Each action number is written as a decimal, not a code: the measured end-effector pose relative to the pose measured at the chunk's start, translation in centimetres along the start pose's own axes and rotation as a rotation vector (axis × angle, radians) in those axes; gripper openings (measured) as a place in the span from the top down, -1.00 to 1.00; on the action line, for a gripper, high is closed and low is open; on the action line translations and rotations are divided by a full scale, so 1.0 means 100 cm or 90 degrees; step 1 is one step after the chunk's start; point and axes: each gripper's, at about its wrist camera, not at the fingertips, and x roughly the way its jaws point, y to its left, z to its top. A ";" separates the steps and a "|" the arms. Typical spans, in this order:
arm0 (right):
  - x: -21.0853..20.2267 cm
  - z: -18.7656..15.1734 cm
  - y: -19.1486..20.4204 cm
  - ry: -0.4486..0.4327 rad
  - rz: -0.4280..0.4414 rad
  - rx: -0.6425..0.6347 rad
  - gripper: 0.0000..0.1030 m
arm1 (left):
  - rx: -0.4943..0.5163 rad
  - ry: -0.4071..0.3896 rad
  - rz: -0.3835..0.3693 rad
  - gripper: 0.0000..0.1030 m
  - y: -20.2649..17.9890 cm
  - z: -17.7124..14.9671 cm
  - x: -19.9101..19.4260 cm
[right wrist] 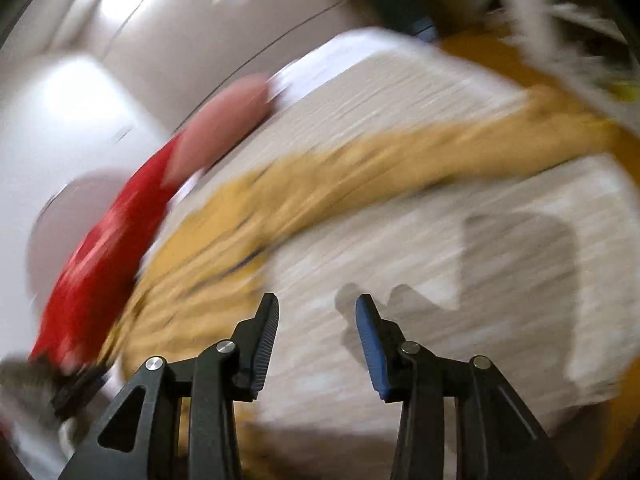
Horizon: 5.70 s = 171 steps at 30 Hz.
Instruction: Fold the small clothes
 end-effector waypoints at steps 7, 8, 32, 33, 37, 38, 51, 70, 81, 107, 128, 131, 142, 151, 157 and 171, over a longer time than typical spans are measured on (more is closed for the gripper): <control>0.063 -0.015 0.055 0.067 -0.037 -0.093 0.17 | 0.001 0.033 0.125 -0.20 0.024 -0.011 0.020; 0.063 -0.013 0.048 0.065 -0.036 -0.086 0.20 | -0.023 0.032 0.121 -0.20 0.036 -0.010 0.017; -0.049 0.126 -0.215 -0.215 -0.294 0.400 -0.14 | -0.014 -0.068 -0.006 -0.20 -0.008 0.011 -0.064; -0.048 0.130 -0.222 -0.226 -0.283 0.411 0.00 | -0.013 -0.067 -0.007 -0.20 -0.007 0.011 -0.064; -0.048 0.138 -0.237 -0.223 -0.242 0.417 0.73 | -0.039 -0.073 -0.010 -0.20 0.008 0.011 -0.063; -0.052 0.140 -0.232 -0.227 -0.246 0.399 0.74 | -0.049 -0.075 -0.011 -0.20 0.014 0.011 -0.063; 0.054 0.195 0.064 -0.128 -0.068 -0.043 0.75 | -0.132 -0.104 -0.034 -0.20 0.078 0.000 -0.069; 0.222 0.084 0.228 0.120 0.071 -0.213 0.30 | -0.247 -0.091 -0.014 -0.20 0.165 -0.022 -0.050; 0.216 0.029 0.286 0.162 0.094 -0.332 0.12 | -0.165 -0.125 0.079 -0.27 0.167 0.031 -0.030; 0.095 0.069 0.066 0.016 -0.009 -0.087 0.12 | -0.069 -0.133 -0.011 0.84 0.140 0.165 -0.011; 0.047 0.065 -0.005 -0.032 0.013 -0.046 0.11 | 0.210 0.067 -0.292 0.56 -0.222 0.123 0.064; 0.053 0.072 -0.001 -0.030 0.011 -0.053 0.08 | 0.227 0.022 -0.285 0.09 -0.196 0.117 0.036; 0.076 0.089 -0.005 -0.043 -0.074 -0.020 -0.17 | 0.055 -0.024 -0.080 -0.36 -0.001 0.120 0.036; 0.135 0.162 -0.014 -0.036 -0.094 0.025 -0.24 | 0.036 -0.023 -0.156 -0.47 0.012 0.166 0.081; 0.172 0.176 -0.013 0.005 -0.047 0.025 -0.29 | 0.125 0.042 -0.177 -0.47 -0.046 0.196 0.152; 0.170 0.204 0.008 0.010 0.035 -0.008 0.71 | 0.163 0.053 -0.125 0.76 -0.100 0.200 0.137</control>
